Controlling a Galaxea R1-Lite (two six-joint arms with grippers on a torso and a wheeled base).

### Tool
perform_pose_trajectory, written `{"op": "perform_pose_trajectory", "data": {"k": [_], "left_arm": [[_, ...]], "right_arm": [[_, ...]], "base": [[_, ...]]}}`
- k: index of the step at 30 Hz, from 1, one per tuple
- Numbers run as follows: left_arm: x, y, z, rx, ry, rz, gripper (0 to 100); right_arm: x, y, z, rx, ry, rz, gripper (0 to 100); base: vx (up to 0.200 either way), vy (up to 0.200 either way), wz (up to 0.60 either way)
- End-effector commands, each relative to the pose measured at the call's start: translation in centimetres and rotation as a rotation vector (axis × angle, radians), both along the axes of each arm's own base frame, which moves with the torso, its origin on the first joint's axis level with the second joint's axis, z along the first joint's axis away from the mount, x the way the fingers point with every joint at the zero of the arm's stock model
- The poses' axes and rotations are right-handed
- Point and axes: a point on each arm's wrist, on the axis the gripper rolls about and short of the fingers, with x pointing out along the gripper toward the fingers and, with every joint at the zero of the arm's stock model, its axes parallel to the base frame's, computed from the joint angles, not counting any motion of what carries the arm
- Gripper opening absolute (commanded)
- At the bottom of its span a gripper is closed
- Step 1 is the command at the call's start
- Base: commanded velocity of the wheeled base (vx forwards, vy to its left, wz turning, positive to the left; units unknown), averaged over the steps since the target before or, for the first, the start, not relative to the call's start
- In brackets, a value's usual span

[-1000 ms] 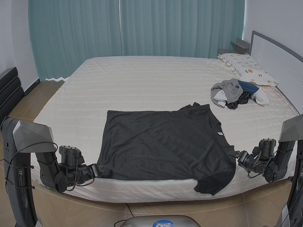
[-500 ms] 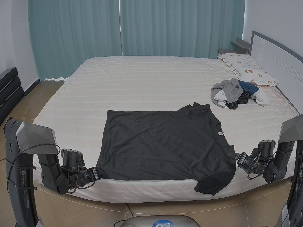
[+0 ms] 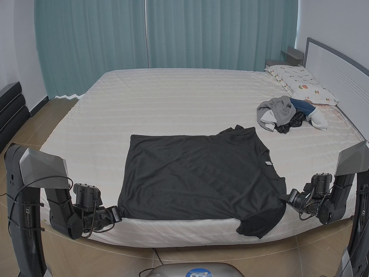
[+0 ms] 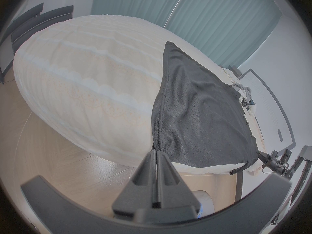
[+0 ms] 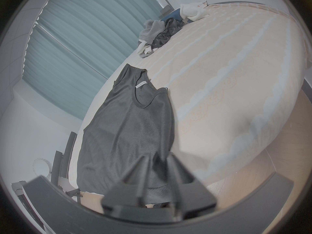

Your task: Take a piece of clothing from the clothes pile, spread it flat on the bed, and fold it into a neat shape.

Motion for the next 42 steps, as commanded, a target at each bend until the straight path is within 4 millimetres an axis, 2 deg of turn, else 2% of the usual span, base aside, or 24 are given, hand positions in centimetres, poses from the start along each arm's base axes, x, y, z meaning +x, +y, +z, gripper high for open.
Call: {"op": "perform_pose_trajectory", "data": {"k": [1, 6, 16, 25, 30, 42], "left_arm": [[0.0, 0.0, 0.0, -0.001, 0.001, 0.0, 0], [0.0, 0.2, 0.0, -0.001, 0.0, 0.009, 0], [-0.8, 0.3, -0.1, 0.006, 0.026, 0.008, 0], [-1.0, 0.3, -0.1, 0.01, 0.033, 0.004, 0], [-1.9, 0.4, 0.9, 0.011, 0.035, 0.003, 0], [-2.5, 0.5, 0.5, 0.058, 0.074, -0.004, 0]], "right_arm": [[0.2, -0.1, -0.8, 0.001, 0.015, -0.001, 0], [-0.2, -0.2, -0.1, -0.003, 0.008, -0.005, 0], [-2.5, -0.5, 0.4, -0.086, 0.043, 0.036, 0], [-2.2, -0.8, 0.2, -0.097, 0.032, 0.03, 0], [-1.8, -1.3, 0.1, -0.098, 0.023, 0.013, 0], [-1.5, -1.3, -0.2, -0.097, 0.019, 0.015, 0]], "base": [[0.0, 0.0, 0.0], [0.0, 0.0, 0.0], [0.0, 0.0, 0.0], [0.0, 0.0, 0.0], [0.0, 0.0, 0.0], [0.0, 0.0, 0.0]]}}
